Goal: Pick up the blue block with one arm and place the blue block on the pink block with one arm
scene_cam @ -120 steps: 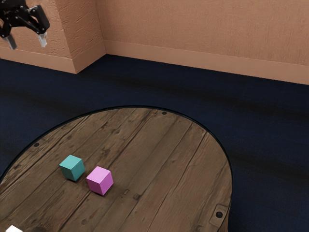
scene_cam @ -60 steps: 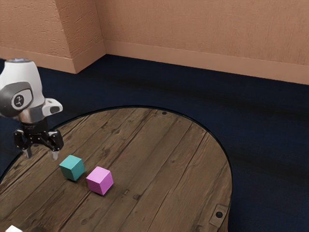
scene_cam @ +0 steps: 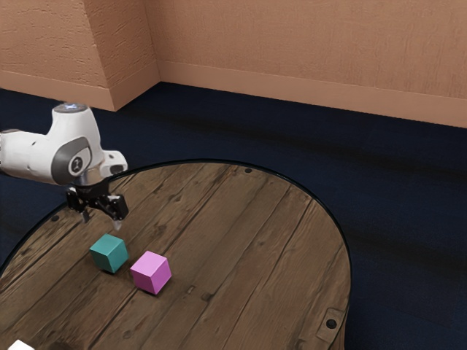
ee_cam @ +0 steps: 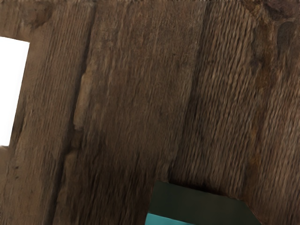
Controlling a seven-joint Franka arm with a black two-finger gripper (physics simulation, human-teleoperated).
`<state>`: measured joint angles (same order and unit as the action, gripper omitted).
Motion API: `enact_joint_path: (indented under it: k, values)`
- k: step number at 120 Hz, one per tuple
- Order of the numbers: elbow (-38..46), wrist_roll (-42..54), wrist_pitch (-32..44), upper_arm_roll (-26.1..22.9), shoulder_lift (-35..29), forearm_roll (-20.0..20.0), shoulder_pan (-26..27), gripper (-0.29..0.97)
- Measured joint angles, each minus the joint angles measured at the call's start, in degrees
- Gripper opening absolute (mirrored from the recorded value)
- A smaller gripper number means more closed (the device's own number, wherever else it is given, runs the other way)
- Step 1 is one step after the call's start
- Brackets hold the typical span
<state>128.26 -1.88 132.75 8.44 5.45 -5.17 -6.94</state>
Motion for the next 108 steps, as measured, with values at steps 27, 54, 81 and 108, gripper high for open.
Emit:
enact_joint_path:
  k: [27, 54, 81, 108]
  values:
    - [-0.45, 8.61, 5.63, 0.00, 5.08, 1.26, -0.09, 0.68]
    - [-0.71, 14.58, 8.44, -0.04, 6.22, 2.40, -0.70, 0.68]
    - [-0.99, 18.21, 6.48, -0.60, 2.56, 6.71, -0.57, 0.68]
    - [4.07, 21.30, 3.56, -2.18, -0.72, 7.03, -0.25, 0.68]
